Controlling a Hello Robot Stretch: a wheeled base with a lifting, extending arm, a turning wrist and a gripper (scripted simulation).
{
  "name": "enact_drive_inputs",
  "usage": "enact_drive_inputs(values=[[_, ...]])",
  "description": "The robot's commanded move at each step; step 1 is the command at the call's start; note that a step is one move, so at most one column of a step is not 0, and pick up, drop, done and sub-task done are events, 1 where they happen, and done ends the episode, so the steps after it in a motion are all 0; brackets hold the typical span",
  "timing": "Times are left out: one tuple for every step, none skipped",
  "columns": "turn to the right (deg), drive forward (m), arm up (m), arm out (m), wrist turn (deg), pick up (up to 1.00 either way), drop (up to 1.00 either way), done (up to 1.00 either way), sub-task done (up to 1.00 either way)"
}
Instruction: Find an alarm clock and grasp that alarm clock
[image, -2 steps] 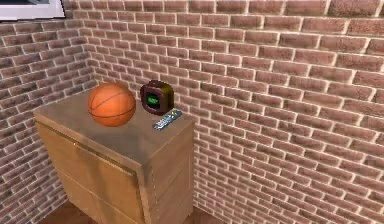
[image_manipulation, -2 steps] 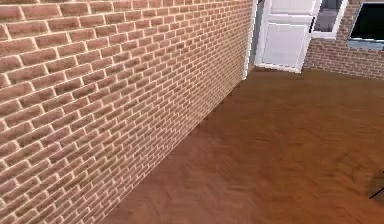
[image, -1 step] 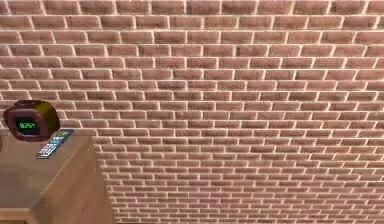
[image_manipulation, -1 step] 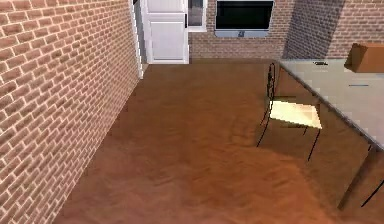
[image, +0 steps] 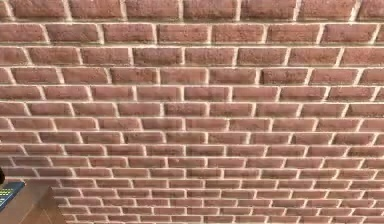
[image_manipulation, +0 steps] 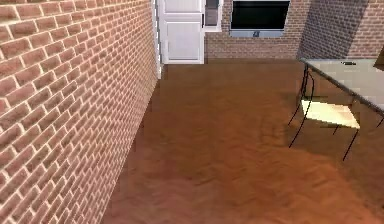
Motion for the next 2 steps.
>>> enact_drive_inputs(values=[[-45.0,0.0,0.0,0.0,0.0,0.0,0.0,0.0,0.0],[-45.0,0.0,0.0,0.0,0.0,0.0,0.0,0.0,0.0]])
